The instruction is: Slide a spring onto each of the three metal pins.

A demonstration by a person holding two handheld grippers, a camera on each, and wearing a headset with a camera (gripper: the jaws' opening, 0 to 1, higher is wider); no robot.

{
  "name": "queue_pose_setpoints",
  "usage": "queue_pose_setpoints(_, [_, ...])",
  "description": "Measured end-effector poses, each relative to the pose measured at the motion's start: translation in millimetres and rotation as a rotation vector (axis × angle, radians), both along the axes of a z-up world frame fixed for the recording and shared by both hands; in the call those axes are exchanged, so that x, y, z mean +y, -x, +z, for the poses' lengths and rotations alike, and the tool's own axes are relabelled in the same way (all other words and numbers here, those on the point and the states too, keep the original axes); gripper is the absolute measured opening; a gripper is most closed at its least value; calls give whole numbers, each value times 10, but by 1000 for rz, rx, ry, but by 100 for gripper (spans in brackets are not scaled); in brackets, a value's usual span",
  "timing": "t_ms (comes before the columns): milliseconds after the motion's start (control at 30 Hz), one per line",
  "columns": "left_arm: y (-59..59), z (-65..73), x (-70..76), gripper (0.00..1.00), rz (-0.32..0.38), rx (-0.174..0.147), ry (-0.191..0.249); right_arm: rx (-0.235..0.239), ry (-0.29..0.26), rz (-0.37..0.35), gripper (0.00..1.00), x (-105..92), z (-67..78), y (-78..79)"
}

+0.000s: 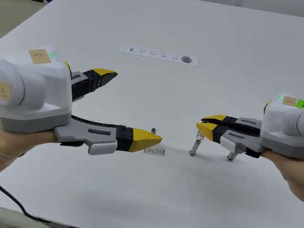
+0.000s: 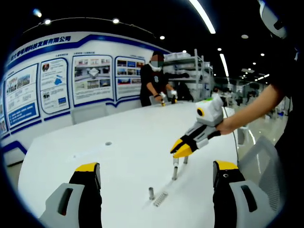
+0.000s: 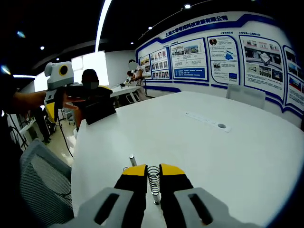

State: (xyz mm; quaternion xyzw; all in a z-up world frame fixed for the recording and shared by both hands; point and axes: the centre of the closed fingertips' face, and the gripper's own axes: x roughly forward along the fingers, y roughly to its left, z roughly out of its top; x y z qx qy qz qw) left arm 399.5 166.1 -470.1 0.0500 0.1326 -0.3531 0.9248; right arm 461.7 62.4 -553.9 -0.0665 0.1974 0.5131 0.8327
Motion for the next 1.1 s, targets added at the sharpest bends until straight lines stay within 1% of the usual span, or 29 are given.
queue_pose_setpoints(133, [9,-29,-2,100,-4,11,-7,19,-16,-13,10,-1,-19,7])
queue_pose_setpoints(300, [-6,-22,12,100,0,10,-9,28,-7,-17,10,-4,-90,23])
queue_pose_setpoints(367, [-3,-14,14,100,1,11,-6,42,-21,-15,10,5,-100,37])
queue_pose_setpoints(433, [7,-1,17,100,0,14,0,32,-18,-16,10,5,-117,30])
queue_pose_setpoints(467, [12,1,18,100,0,15,0,35,-20,-15,10,6,-130,27])
queue_pose_setpoints(567, [30,-18,40,100,-5,23,-19,40,-20,-19,10,13,-177,21])
queue_pose_setpoints(667, [28,-19,69,100,1,27,-23,33,-15,-19,11,19,-214,30])
queue_pose_setpoints(767, [27,-4,78,100,7,28,-17,-13,-1,1,11,56,-226,84])
queue_pose_setpoints(800, [29,-3,77,100,8,30,-18,-18,5,0,11,63,-243,94])
queue_pose_setpoints(867, [37,-1,66,100,4,32,-22,-36,24,7,11,60,-320,87])
queue_pose_setpoints(967, [36,8,51,100,0,31,-29,-30,31,-9,11,55,-422,75])
queue_pose_setpoints(1033, [20,9,72,100,10,28,-47,-19,32,-23,11,43,-481,74])
queue_pose_setpoints(1067, [10,19,79,100,17,26,-43,-20,32,-26,11,38,-493,74])
queue_pose_setpoints(1100, [-2,45,83,100,26,19,-29,-22,33,-32,11,37,-511,67])
